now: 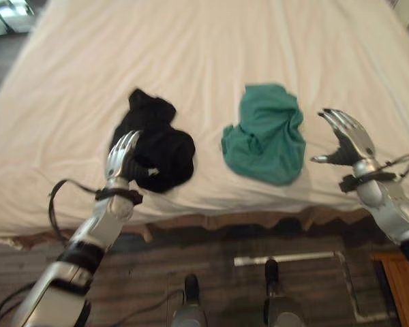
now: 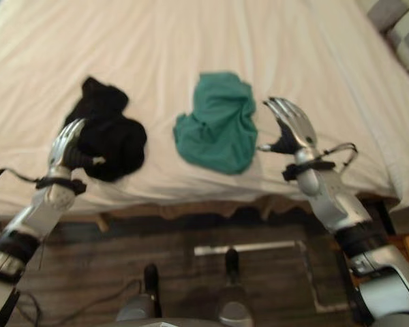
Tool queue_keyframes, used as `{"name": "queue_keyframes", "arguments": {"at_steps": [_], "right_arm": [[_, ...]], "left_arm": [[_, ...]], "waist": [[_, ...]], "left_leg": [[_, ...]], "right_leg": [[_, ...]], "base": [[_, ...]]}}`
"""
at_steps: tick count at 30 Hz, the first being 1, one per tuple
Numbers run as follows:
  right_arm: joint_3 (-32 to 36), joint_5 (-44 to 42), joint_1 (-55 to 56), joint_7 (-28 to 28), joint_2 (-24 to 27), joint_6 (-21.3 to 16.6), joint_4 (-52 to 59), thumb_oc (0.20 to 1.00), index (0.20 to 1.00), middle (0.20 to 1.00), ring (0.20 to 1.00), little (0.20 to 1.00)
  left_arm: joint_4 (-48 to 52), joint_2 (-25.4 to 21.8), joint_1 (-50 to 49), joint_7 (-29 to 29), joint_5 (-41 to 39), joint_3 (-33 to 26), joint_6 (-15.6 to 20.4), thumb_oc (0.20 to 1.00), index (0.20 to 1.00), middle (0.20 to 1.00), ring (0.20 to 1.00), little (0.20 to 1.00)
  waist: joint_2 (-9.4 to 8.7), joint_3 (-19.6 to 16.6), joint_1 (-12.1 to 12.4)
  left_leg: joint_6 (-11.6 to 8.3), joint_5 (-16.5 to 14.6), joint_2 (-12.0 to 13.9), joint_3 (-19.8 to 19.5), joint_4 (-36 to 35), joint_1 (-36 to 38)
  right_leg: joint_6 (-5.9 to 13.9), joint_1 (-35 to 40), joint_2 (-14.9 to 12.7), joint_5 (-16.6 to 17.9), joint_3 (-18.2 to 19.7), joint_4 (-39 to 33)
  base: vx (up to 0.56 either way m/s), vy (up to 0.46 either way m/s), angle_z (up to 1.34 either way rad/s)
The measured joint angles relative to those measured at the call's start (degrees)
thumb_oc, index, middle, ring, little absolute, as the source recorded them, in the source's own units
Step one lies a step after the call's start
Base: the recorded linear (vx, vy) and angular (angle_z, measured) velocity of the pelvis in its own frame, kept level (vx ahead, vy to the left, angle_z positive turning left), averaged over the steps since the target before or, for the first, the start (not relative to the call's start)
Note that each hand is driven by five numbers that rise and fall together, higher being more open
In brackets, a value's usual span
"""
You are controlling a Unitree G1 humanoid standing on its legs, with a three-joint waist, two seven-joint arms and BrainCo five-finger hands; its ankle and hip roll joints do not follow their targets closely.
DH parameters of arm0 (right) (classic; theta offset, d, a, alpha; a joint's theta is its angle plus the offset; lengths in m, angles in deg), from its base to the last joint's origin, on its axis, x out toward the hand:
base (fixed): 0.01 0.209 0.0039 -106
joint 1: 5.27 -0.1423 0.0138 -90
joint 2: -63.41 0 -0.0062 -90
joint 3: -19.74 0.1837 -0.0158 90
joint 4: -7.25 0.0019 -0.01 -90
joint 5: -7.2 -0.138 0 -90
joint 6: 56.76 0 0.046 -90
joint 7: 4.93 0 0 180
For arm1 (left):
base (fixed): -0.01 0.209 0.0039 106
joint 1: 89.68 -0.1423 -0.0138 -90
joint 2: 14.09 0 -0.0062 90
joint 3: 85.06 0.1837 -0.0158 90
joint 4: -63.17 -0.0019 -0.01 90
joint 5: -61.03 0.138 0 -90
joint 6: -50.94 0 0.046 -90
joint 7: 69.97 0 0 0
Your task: Tidy up the quilt and then pick up the clothes from the bed and put them into the laundry hamper.
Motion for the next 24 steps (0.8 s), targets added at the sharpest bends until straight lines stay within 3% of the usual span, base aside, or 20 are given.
{"name": "queue_keyframes", "arguments": {"at_steps": [3,4,9,13,16,18,20,21,23,24], "right_arm": [[-0.03,0.83,0.04,0.04,-0.2,0.69,-0.32,1.0,1.0,1.0,1.0,1.0],[-0.29,0.84,-0.11,0.25,-0.35,1.09,-0.31,1.0,1.0,1.0,1.0,1.0],[-5.28,1.38,-5.35,0.56,0.41,0.92,-0.03,1.0,1.0,1.0,1.0,1.0],[-7.42,1.44,-9.82,1.45,0.23,0.93,-0.6,1.0,1.0,1.0,1.0,1.0],[-13.11,1.5,-17.96,1.6,-0.26,1.74,-7.31,1.0,1.0,1.0,1.0,1.0],[-15.37,1.51,-22.06,1.65,-2.18,1.92,-11.41,1.0,1.0,1.0,1.0,1.0],[-21.24,1.42,-29.61,0.99,-4.65,3.25,-24.29,1.0,1.0,1.0,1.0,1.0],[-21.06,1.45,-30.23,0.91,-5.58,3.42,-27.55,1.0,1.0,1.0,1.0,1.0],[-22.43,1.38,-31.21,-0.17,-8.15,4.63,-38.28,1.0,1.0,1.0,1.0,1.0],[-20.48,1.36,-31.07,0.09,-9.78,4.89,-43.32,1.0,1.0,1.0,1.0,1.0]], "left_arm": [[-4.99,0.01,3.1,0.43,3.98,1.7,-2.05,1.0,1.0,1.0,1.0,1.0],[-10.12,0.04,5.74,1.06,6.69,3.34,-3.17,0.2,0.2,0.2,0.2,0.2],[-20.0,-0.88,16.19,2.69,14.51,8.58,-4.88,0.2,0.2,0.2,0.2,0.2],[-17.34,-0.93,16.77,2.82,15.1,6.96,-5.29,0.2,0.2,0.2,0.2,0.2],[-13.91,-0.38,15.57,3.43,14.89,5.31,-5.12,0.2,0.2,0.2,0.2,0.2],[-9.42,0.41,12.08,4.06,13.76,3.97,-4.9,0.2,0.2,0.2,0.2,0.2],[-1.34,4.93,2.46,5.32,10.81,-1.71,-2.03,0.2,0.2,0.2,0.2,0.2],[0.59,5.71,-0.76,5.66,9.65,-1.62,-0.53,0.2,0.2,0.2,0.2,0.2],[3.65,8.11,-5.19,6.05,7.39,-1.79,2.37,0.2,0.2,0.2,0.2,0.2],[6.09,8.95,-9.37,4.72,5.25,-2.27,3.6,0.2,0.2,0.2,0.2,0.2]], "waist": [[0.08,1.7,-0.09],[0.05,2.19,-0.8],[0.31,4.84,-1.18],[0.46,5.52,0.22],[0.4,5.61,0.54],[0.49,5.68,2.18],[1.38,5.53,3.49],[1.96,5.55,5.56],[2.75,5.46,6.5],[3.29,5.39,8.61]], "left_leg": [[-0.1,0.06,0.24,0.02,-0.01,-0.91],[-0.26,0.16,0.43,0.14,-0.01,-2.15],[-0.65,0.65,0.92,-0.18,-0.01,-4.69],[-0.79,0.88,1.13,-0.6,0.0,-6.06],[-0.92,0.99,1.32,-1.44,0.0,-6.35],[-0.94,1.01,1.39,-1.61,0.01,-6.31],[-0.94,1.07,1.28,-1.72,0.02,-5.49],[-1.02,1.23,1.38,-1.84,0.07,-5.58],[-0.72,1.63,1.25,-3.54,0.24,-5.39],[-0.67,1.68,0.72,-3.73,0.6,-5.57]], "right_leg": [[-0.01,-0.89,0.21,0.0,0.03,-0.01],[-0.13,-2.19,0.42,0.11,0.06,0.0],[-0.47,-4.34,0.82,0.38,-0.56,0.0],[-0.48,-5.16,0.97,0.39,-1.19,0.0],[-0.48,-5.17,1.13,0.39,-1.97,0.01],[-0.48,-4.77,1.11,0.38,-2.99,0.04],[-0.51,-3.75,0.97,0.35,-3.32,0.01],[-0.61,-3.27,1.04,0.27,-4.04,0.04],[-0.68,-1.54,0.78,0.22,-5.89,0.04],[-0.64,-0.87,0.22,0.18,-6.46,0.03]], "base": [[-0.08,-0.027,-0.03],[-0.08,-0.029,0.01],[-0.03,-0.04,0.04],[0.01,-0.042,0.04],[0.0,-0.023,0.11],[-0.02,-0.07,0.04],[0.01,-0.041,0.13],[0.01,-0.038,0.28],[-0.02,-0.019,0.51],[-0.02,-0.014,0.52]]}}
